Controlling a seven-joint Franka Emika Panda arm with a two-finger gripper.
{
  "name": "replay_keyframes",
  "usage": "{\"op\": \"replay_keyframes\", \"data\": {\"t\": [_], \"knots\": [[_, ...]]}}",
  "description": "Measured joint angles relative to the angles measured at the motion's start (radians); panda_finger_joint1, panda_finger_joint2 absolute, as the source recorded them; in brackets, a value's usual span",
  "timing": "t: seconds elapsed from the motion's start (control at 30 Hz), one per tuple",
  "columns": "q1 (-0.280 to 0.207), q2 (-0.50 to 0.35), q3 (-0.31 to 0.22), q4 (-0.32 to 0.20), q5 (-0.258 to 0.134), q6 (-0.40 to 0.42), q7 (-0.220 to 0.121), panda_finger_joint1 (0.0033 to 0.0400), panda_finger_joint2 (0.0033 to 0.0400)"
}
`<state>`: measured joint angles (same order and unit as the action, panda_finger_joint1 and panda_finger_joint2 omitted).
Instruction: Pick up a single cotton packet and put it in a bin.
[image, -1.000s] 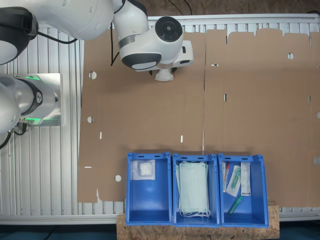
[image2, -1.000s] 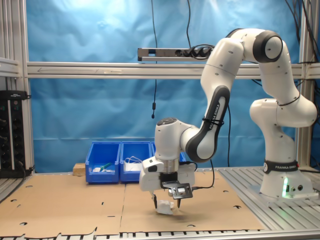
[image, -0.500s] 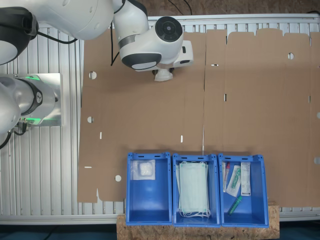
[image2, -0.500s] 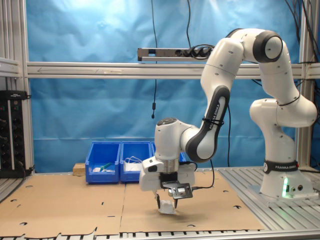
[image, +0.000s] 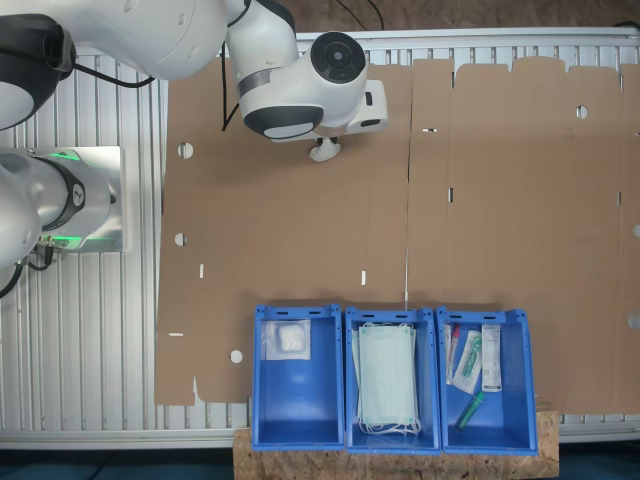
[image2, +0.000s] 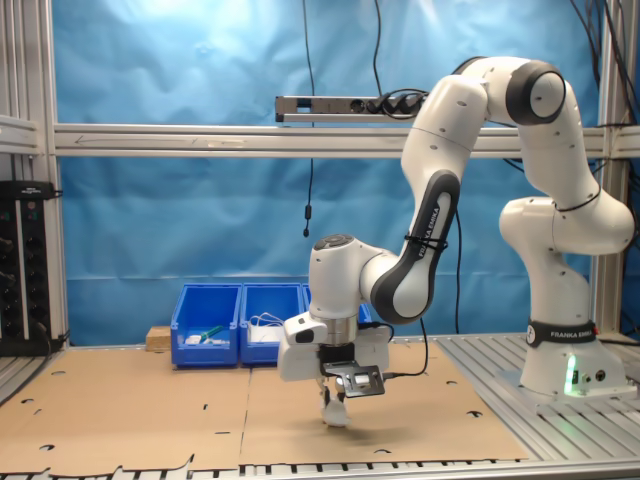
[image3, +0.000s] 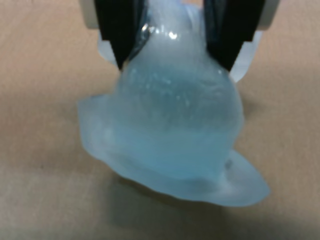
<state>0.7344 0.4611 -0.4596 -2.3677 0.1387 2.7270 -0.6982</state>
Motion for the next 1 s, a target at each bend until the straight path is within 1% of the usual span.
{"op": "replay_keyframes", "data": {"t": [0.63,1.0], "knots": [[0.000,-0.003,0.000,0.000,0.000,0.000,0.000,0.0074,0.0074],[0.000,-0.045,0.000,0.000,0.000,-0.008,0.000,0.0074,0.0074]]}}
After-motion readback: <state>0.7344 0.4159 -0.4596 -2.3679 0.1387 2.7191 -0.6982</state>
